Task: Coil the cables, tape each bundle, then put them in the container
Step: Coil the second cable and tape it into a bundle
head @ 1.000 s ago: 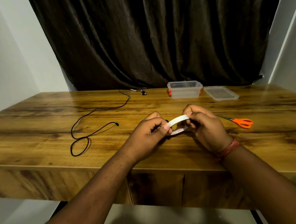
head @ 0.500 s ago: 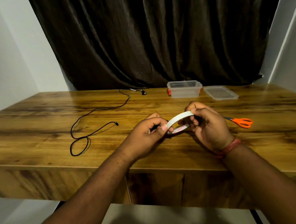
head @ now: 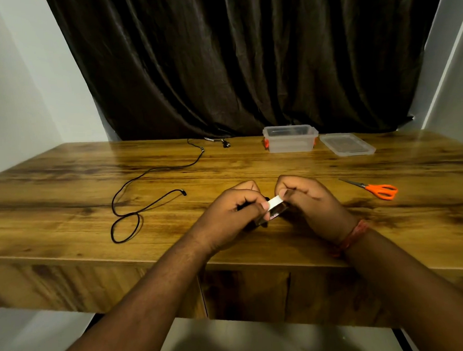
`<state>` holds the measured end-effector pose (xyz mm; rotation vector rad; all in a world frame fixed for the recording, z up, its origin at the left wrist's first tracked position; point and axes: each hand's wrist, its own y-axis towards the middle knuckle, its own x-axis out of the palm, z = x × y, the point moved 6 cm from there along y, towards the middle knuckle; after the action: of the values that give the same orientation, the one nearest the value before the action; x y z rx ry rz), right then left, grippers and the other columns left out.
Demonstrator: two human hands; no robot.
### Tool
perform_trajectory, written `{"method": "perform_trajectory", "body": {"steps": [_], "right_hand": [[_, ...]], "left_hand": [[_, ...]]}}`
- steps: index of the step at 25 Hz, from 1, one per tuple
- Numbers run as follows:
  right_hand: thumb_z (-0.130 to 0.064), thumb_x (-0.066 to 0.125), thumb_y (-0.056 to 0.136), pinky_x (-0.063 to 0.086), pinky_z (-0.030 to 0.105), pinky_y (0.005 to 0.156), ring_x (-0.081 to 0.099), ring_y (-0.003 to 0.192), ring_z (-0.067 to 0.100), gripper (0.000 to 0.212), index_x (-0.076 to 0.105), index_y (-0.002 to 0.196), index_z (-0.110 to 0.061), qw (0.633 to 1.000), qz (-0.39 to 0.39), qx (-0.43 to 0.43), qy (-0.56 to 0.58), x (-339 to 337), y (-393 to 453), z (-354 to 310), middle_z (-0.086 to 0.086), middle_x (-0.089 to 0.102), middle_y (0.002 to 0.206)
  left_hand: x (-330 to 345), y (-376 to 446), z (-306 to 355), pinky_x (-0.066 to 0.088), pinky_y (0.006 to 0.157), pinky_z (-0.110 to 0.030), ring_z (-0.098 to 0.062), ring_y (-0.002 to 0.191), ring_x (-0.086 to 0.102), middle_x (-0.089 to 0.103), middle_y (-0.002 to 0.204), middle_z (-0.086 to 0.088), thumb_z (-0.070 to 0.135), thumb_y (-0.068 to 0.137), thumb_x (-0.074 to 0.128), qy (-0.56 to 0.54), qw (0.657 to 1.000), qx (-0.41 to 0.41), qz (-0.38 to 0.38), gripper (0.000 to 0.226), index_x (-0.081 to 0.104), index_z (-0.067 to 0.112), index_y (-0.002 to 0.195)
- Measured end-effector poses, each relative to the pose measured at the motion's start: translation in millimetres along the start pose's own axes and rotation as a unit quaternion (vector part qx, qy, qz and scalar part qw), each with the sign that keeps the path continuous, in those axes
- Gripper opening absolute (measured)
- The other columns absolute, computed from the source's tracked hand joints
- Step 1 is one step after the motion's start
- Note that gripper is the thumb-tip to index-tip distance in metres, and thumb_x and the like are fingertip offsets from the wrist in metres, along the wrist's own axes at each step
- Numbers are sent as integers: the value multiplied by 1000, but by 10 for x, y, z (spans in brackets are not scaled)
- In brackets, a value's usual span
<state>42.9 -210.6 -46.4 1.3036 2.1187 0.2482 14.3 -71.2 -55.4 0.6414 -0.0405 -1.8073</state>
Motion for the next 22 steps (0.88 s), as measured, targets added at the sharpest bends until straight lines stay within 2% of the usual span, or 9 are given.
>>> {"method": "perform_trajectory", "body": {"steps": [4,7,10,15,18,22], "right_hand": [[-31,47,87,32,31,57,40,60,12,27,53,72,-8,1000,17,7,3,-22,0,24,-4,45,64],[-26,48,90,32,32,56,40,59,12,24,53,73,-10,999,9,-9,-34,5,-11,-3,-3,45,62],[-18,49,91,34,32,55,42,58,14,19,54,74,-10,996,0,-27,-88,49,-16,-30,5,48,62],[-19,49,92,34,36,56,43,61,24,19,58,78,-10,998,-2,-15,-67,32,-17,7,10,50,65],[-22,48,92,31,34,56,40,58,16,21,58,77,-11,999,-18,7,-36,46,-21,41,0,47,63],[-24,47,90,34,42,57,41,60,26,22,53,73,-11,998,-33,0,-56,83,-24,23,15,47,65]], "left_hand": [[-6,18,-17,39,67,-33,-22,80,53,52,88,-11,16,82,54,-34,999,-1,4,19,70,17,72],[13,26,-10,36,62,-31,-22,72,49,51,82,-1,16,85,54,-30,999,12,-4,20,68,9,73],[22,17,5,36,59,-28,-20,68,47,50,80,7,21,88,53,-6,1000,11,-10,23,67,12,72],[10,40,-14,34,60,-32,-25,69,45,49,82,2,15,79,49,5,1000,15,-3,19,63,17,67],[13,43,-33,34,61,-32,-31,71,46,50,83,0,14,78,47,10,1000,15,-7,19,62,17,66],[33,41,-57,36,61,-33,-20,68,48,48,80,4,24,92,51,30,999,18,-12,28,59,22,65]]}}
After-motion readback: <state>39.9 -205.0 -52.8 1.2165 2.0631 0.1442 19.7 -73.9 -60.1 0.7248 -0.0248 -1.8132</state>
